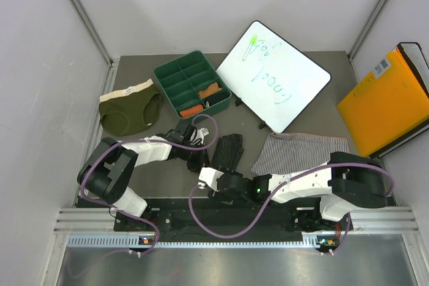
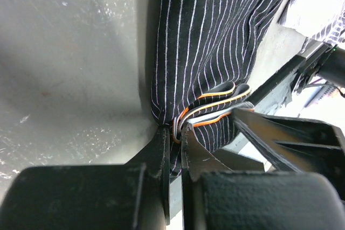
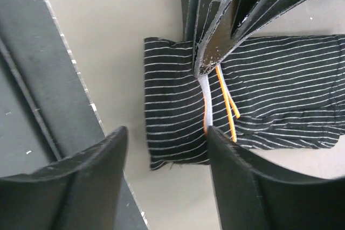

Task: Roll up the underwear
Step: Roll the underwear to the center of the board.

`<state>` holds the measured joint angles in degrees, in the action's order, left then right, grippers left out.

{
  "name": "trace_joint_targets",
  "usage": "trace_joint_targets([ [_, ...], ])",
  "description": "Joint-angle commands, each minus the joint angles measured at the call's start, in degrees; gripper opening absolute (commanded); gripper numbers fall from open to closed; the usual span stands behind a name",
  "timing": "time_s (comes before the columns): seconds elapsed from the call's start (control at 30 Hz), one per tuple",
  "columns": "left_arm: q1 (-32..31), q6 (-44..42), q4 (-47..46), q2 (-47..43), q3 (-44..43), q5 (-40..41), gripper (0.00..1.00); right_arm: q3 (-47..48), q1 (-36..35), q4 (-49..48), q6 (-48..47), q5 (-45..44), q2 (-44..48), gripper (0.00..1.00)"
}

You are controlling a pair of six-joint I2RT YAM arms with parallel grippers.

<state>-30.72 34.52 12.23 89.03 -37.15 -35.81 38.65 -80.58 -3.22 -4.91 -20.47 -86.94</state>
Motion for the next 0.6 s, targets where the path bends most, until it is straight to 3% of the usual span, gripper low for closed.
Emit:
trace_joint_targets([
  [0.0, 0.49, -3.41, 4.47, 1.23, -1.52, -1.45, 0.00, 0.72, -0.64, -3.11, -1.07, -3.34, -2.71, 0.56],
  [0.17, 0.57, -2.71, 0.80, 0.79, -0.21, -5.22, 0.00, 0.98, -0.46, -2.84, -0.10, -3.36, -5.61, 0.32],
  [0.2, 0.57, -2.36, 0.17, 0.53, -0.03, -6.28, 0.01, 1.25, 0.06, -1.97, 0.51, -1.70, -5.87, 0.18],
  [0.23, 0.57, -1.92, -0.18, 0.18, 0.14, -6.11, 0.24, 1.77, 0.42, -1.18, 0.77, -0.81, -5.79, 0.08],
  [0.27, 0.66, -1.83, -0.27, -0.78, 0.49, -5.59, 0.37, 2.04, 0.68, -0.65, 1.12, 0.07, -5.53, 0.00],
  [0.33, 0.66, -1.30, -0.45, -2.37, 1.28, -2.61, 0.58, 2.30, 2.35, 1.02, 2.35, 4.53, -3.86, 0.00],
  [0.57, 2.42, 3.18, -4.49, -13.60, 7.96, 4.16, 0.69, 3.00, 10.08, 5.24, 10.08, 22.38, 3.17, 0.00],
])
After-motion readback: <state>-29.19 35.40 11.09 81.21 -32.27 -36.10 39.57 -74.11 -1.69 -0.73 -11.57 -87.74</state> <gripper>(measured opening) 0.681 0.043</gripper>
